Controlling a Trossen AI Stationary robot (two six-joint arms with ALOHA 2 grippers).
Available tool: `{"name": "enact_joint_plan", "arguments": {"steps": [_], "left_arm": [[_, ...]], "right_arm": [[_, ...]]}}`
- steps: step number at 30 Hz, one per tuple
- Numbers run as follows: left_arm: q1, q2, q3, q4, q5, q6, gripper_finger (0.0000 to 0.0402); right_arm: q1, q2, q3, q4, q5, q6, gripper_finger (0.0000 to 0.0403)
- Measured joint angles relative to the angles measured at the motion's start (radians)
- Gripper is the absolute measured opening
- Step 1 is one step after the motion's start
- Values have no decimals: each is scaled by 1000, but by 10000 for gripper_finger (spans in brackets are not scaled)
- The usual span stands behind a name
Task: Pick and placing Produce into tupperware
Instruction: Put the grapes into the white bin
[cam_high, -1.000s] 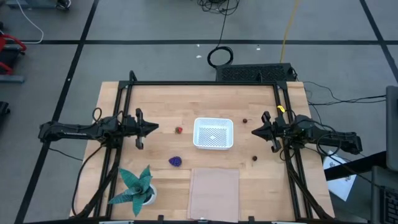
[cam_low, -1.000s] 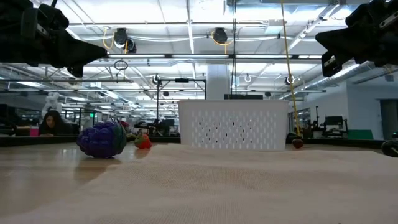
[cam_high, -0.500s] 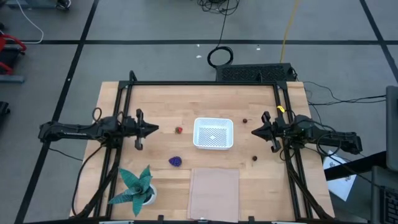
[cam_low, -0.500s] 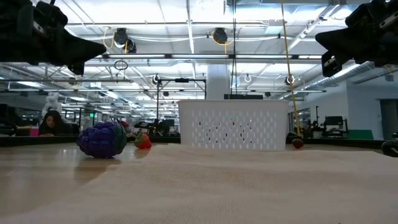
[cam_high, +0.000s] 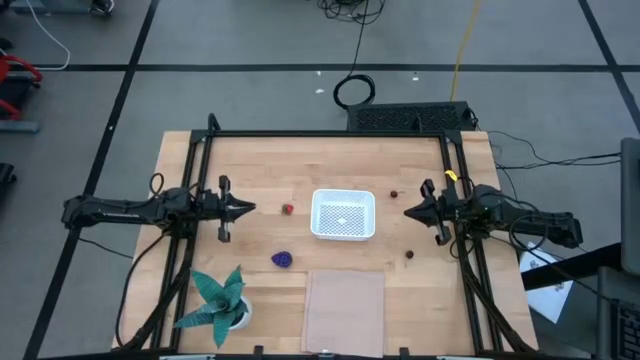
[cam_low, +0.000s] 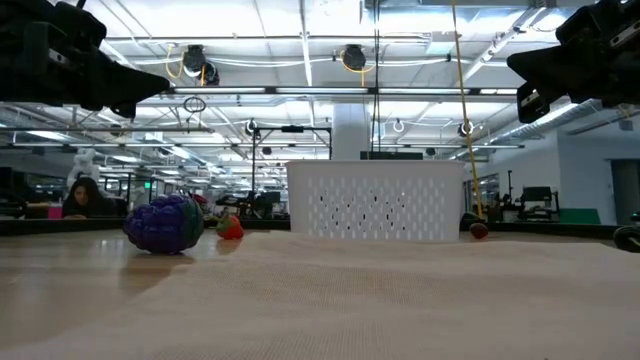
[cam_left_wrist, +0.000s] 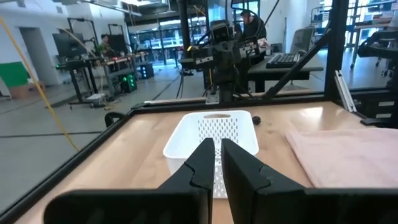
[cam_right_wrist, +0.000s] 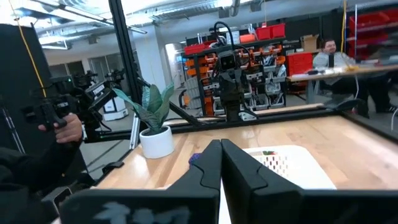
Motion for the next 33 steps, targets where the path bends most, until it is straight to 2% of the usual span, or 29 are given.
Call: {"name": "enact_joint_plan", "arguments": {"steps": [8, 12, 22, 29, 33], "left_arm": [[0, 0, -1, 27, 0, -72, 33], [-4, 0, 1, 42, 59, -87, 33], [-47, 6, 126, -35, 48, -76, 32], [-76, 118, 188, -15, 25, -74, 30], [-88, 221, 211, 47, 17, -58, 8]], "right_arm": [[0, 0, 0, -4, 0, -20, 0], [0, 0, 0, -4, 0, -41, 0], [0, 0, 0, -4, 1, -43, 0], [0, 0, 0, -3, 2, -43, 0], [0, 0, 0, -4, 2, -43, 0]]}}
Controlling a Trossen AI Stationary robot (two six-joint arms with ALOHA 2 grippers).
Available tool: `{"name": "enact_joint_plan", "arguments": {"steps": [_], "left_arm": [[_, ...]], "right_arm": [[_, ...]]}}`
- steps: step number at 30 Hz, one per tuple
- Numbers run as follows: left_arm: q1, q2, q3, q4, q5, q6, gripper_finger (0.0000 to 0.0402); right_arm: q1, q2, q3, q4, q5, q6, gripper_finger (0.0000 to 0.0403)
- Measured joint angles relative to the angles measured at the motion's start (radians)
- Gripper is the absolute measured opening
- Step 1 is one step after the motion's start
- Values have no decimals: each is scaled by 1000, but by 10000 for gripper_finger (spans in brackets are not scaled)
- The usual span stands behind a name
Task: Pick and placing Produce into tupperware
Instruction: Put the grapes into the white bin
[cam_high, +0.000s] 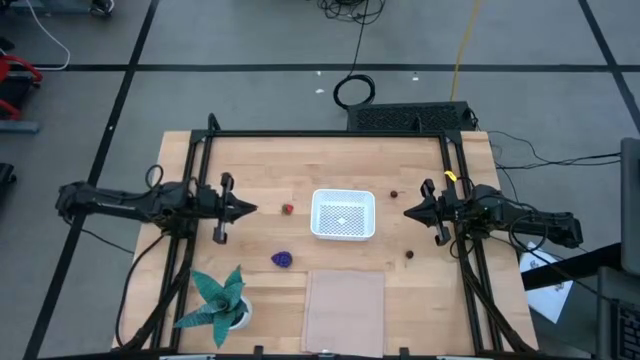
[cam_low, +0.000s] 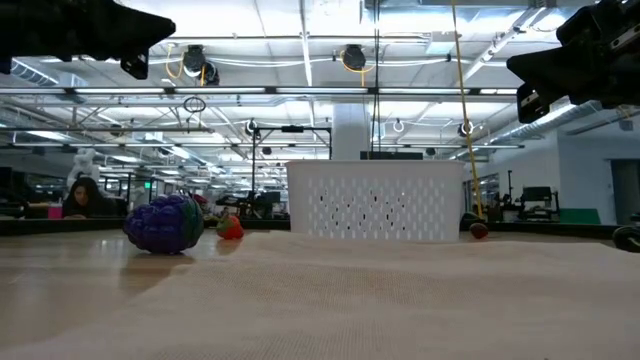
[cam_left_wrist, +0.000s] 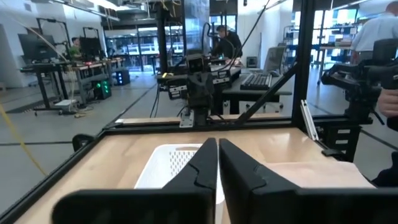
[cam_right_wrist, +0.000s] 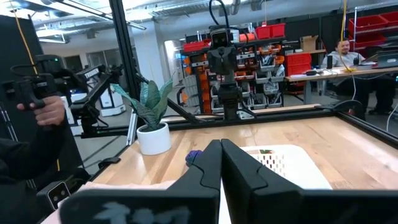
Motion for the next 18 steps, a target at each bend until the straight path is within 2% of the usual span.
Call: {"name": "enact_joint_plan", "arguments": {"steps": [6, 18], "left_arm": [[-3, 126, 55, 72, 0, 5, 8], [-17, 329, 236, 16, 51, -7, 9]], "right_arm": [[0, 0, 0, 0, 0, 0, 0], [0, 0, 0, 0, 0, -32, 0]]}}
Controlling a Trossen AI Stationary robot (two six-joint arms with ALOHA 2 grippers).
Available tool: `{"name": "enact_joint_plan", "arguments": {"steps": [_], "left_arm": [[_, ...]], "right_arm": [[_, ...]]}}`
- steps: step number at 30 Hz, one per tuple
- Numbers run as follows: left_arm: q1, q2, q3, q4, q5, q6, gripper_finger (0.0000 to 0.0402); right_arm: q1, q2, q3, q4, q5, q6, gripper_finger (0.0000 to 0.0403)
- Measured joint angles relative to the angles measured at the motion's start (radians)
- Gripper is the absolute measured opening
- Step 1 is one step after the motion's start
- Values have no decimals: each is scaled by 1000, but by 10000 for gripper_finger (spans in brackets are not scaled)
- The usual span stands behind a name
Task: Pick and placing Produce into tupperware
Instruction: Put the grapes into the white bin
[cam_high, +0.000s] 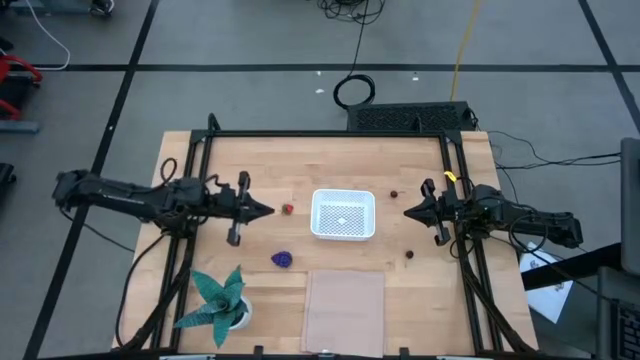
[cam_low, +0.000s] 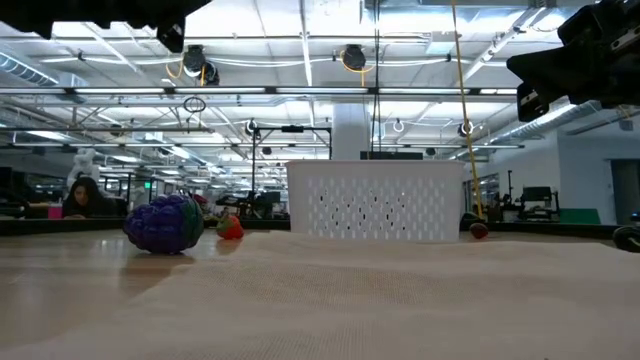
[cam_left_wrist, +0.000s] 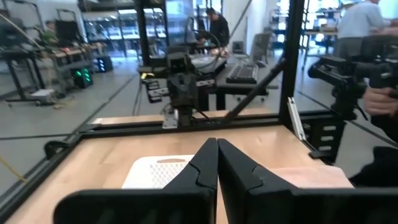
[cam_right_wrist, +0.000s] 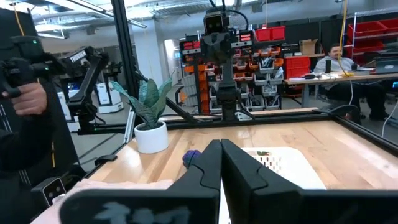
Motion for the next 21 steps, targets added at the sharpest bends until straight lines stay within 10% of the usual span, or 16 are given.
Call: {"name": "enact_joint_plan", "arguments": {"steps": [21], "left_arm": [[-109, 171, 310, -180, -16, 58, 10]], "right_arm": [[0, 0, 0, 16, 0, 1, 0]]}}
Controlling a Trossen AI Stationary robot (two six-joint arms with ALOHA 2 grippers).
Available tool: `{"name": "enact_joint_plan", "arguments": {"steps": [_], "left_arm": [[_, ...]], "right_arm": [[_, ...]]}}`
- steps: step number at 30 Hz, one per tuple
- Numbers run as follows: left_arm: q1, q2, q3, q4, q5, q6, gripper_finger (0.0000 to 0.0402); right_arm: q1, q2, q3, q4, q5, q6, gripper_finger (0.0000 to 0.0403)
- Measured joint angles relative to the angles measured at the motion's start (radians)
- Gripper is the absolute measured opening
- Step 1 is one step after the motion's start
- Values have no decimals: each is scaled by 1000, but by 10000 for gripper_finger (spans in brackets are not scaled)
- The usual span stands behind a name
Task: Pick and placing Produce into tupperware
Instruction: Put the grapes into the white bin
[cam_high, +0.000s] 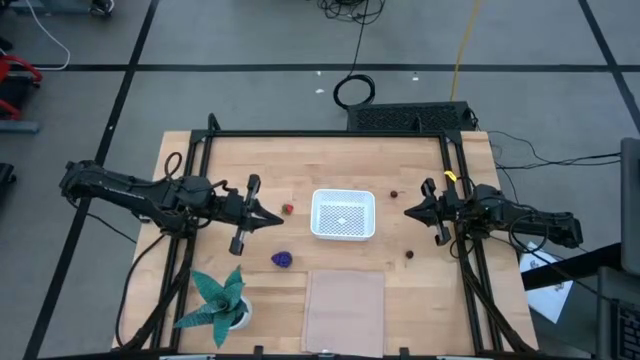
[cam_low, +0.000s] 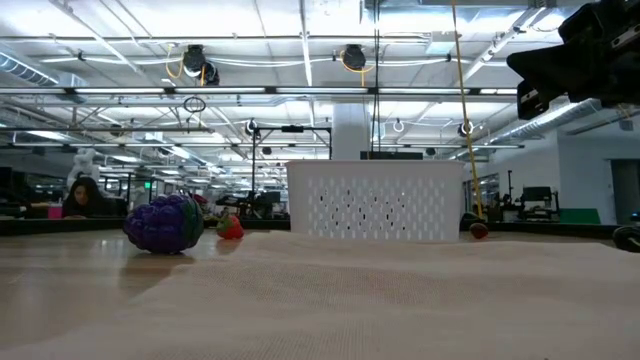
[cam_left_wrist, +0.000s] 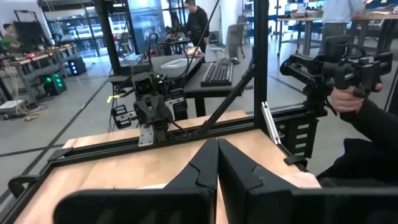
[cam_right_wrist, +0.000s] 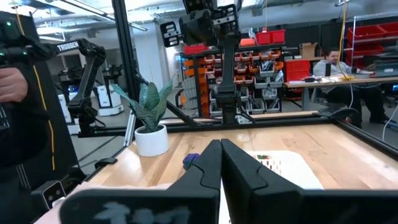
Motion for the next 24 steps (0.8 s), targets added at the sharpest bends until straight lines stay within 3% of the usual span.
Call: {"name": "enact_joint_plan", "arguments": {"steps": [12, 24], "left_arm": [[-5, 2, 58, -13, -35, -6, 10], [-5, 2, 196, -189, -73, -44, 10]], "right_arm": [[0, 0, 0, 6, 0, 0, 0], [0, 0, 0, 6, 3, 0, 0]]}}
